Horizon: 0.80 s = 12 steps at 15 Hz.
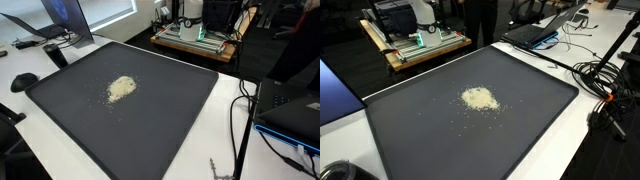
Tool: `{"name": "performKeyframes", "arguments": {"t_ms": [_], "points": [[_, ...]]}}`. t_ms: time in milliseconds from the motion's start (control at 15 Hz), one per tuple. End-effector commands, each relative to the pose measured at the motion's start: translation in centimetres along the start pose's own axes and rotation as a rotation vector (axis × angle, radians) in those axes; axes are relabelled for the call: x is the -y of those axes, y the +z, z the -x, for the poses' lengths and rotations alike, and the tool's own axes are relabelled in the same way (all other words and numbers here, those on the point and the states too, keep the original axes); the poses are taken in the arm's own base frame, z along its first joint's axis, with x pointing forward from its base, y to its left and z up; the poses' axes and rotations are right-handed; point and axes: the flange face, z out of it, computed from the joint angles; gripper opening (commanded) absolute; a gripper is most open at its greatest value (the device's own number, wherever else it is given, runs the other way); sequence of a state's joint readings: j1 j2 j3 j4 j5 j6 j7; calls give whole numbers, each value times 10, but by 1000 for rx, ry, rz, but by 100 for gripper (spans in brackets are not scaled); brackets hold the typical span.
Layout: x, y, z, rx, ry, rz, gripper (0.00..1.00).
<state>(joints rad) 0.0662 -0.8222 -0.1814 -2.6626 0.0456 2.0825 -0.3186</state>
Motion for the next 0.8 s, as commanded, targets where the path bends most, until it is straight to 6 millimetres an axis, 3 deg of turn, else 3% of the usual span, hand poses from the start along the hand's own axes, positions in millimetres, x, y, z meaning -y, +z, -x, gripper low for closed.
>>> {"name": "performKeyframes", "arguments": {"t_ms": [0, 467, 733], "points": [[-7, 13, -47, 37, 24, 18, 100], [-14, 66, -146, 216, 206, 126, 100], [-14, 100, -186, 275, 316, 256, 100]]}}
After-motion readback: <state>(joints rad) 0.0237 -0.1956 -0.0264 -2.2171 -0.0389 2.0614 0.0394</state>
